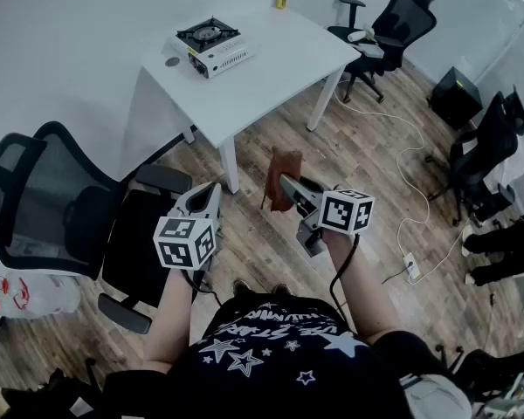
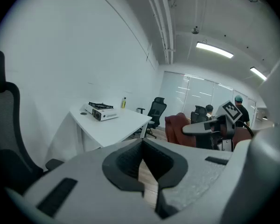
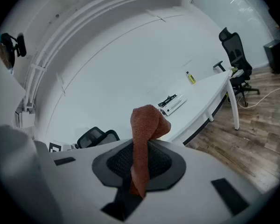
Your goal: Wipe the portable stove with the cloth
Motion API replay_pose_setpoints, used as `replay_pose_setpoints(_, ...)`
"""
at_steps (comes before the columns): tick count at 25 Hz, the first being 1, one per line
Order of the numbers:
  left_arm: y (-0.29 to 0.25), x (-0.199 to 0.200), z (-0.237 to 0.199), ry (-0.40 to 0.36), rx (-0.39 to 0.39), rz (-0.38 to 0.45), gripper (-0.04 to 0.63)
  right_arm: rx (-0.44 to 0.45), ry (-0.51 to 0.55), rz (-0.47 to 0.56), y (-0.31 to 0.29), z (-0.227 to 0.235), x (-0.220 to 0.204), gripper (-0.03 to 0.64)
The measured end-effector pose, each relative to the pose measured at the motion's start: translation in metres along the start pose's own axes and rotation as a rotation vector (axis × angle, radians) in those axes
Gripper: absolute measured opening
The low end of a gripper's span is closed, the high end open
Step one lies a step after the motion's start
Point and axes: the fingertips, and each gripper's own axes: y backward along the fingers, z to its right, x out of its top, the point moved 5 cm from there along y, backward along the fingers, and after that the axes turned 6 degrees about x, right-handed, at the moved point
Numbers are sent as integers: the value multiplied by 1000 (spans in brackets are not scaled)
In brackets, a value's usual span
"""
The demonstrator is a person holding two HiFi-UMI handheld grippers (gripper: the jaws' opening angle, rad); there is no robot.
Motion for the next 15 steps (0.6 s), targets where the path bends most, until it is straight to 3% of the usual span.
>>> replay_pose_setpoints(15,-20,-16,-10,10,-5,-42,6,-42,-37,-18,-12,27,-6,61)
